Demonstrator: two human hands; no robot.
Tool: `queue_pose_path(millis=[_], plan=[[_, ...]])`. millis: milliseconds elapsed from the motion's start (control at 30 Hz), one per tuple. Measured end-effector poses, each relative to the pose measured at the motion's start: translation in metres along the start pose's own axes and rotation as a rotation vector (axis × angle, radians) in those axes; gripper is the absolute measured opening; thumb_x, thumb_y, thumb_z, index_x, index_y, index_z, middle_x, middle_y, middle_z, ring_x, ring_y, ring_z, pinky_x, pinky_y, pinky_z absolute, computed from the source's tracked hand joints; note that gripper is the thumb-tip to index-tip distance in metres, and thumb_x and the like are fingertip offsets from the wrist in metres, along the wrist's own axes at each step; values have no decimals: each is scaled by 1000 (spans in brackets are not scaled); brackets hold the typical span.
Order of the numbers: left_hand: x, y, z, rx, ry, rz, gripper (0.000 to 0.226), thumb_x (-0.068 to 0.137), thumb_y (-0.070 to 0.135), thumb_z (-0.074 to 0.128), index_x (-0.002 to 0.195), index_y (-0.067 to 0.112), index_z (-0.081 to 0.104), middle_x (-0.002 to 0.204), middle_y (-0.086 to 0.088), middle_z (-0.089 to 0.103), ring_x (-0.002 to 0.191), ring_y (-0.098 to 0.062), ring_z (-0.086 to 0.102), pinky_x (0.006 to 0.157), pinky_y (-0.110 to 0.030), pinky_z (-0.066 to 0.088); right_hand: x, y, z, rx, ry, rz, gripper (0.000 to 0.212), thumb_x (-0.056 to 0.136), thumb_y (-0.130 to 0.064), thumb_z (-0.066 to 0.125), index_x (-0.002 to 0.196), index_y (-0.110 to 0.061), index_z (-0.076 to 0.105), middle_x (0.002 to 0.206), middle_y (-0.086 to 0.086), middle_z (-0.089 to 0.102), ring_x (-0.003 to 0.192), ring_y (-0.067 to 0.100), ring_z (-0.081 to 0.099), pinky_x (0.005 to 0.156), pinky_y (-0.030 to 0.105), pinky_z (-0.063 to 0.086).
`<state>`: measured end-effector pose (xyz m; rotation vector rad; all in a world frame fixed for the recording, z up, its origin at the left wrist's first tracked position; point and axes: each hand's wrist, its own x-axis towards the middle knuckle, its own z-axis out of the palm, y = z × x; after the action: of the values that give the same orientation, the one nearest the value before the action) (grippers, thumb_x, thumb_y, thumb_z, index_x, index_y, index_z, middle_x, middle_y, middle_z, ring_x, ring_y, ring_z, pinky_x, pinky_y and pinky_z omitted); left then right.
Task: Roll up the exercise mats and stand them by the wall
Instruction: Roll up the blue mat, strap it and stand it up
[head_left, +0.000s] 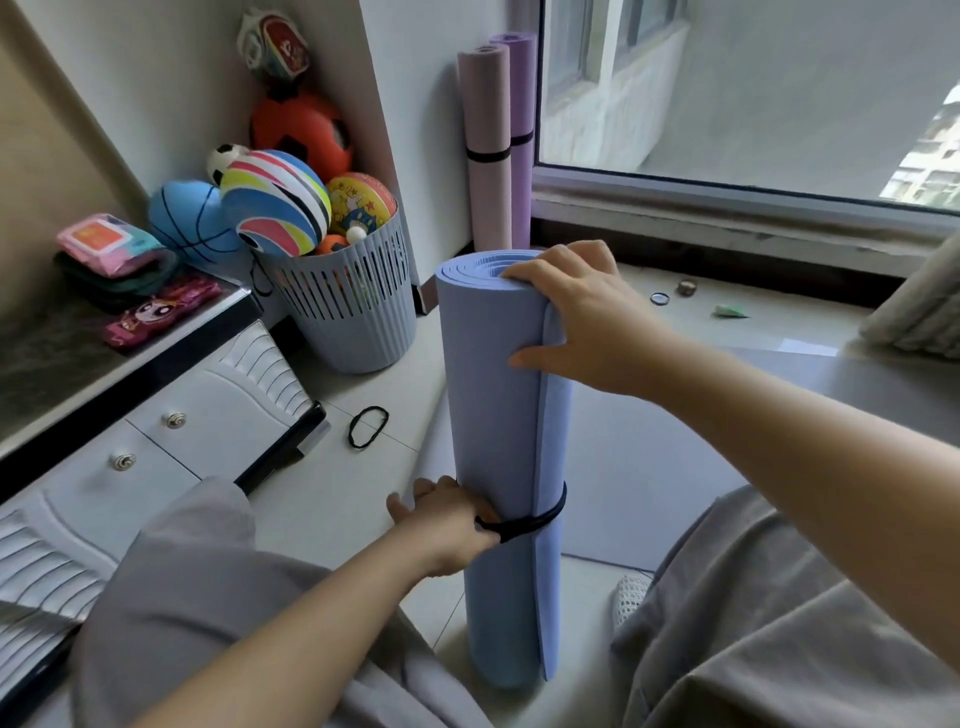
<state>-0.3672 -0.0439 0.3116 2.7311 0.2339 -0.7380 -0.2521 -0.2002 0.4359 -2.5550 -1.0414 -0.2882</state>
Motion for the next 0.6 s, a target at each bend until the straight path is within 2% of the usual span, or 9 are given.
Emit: queue_pose_path(millis=[33, 100, 200, 300, 367, 433, 533, 600], plan=[[-1, 4, 1, 46, 25, 4, 20, 93, 41, 47, 98, 31, 64, 113, 0, 49, 116, -25, 38, 105, -47, 25, 0, -3, 1, 4, 6, 16, 79, 73, -45, 77, 140, -23, 43, 132, -1, 47, 126, 28, 29, 104, 44, 35], [-3, 13, 7, 8, 29, 53, 16, 92, 34, 48, 90, 23, 60, 106, -2, 58, 105, -24, 52, 86, -33, 40, 1, -8, 3, 6, 25, 45, 79, 73, -46, 77, 140, -25, 42, 132, -3, 46, 127, 27, 28, 102, 46, 36], [-6, 31, 14, -155, -73, 97, 14, 90, 27, 50, 85, 16, 57, 86, -2, 59, 78, -21, 53, 65, -28, 41, 5, -17, 5, -28, 47, 79, 78, 73, -49, 75, 140, -27, 42, 132, -4, 46, 127, 27, 27, 100, 46, 37], [-3, 38, 10, -418, -159, 131, 18, 89, 23, 55, 98, 8, 60, 82, -3, 52, 68, -16, 47, 63, -24, 41, 6, -24, 5, -63, 59, 140, 75, 74, -50, 73, 139, -29, 41, 131, -4, 45, 126, 26, 26, 95, 41, 36], [-4, 33, 5, -684, -241, 113, 10, 92, 20, 55, 98, 14, 58, 77, 2, 46, 67, -10, 45, 61, -19, 44, 4, -24, 5, -101, 81, 189, 74, 74, -51, 72, 138, -28, 43, 130, -4, 45, 126, 27, 26, 90, 39, 31], [-9, 24, 4, -821, -258, 115, 7, 95, 21, 53, 99, 22, 58, 78, 5, 48, 73, -6, 47, 64, -16, 45, -2, -22, 5, -139, 101, 235, 73, 74, -55, 71, 136, -28, 43, 130, -4, 46, 125, 27, 27, 86, 37, 26], [-12, 12, -3, -702, -44, 148, 11, 94, 27, 56, 101, 32, 60, 96, 8, 61, 88, -6, 56, 71, -17, 45, -9, -22, 3, -211, 109, 241, 72, 75, -60, 66, 135, -29, 43, 129, -3, 47, 124, 26, 29, 91, 39, 25], [-15, 8, -17, -620, 170, 164, 10, 92, 23, 58, 96, 32, 60, 86, 6, 61, 76, -6, 56, 64, -13, 41, -8, -24, 0, -263, 96, 216, 71, 75, -61, 65, 134, -28, 44, 128, -1, 48, 125, 27, 30, 100, 44, 23]])
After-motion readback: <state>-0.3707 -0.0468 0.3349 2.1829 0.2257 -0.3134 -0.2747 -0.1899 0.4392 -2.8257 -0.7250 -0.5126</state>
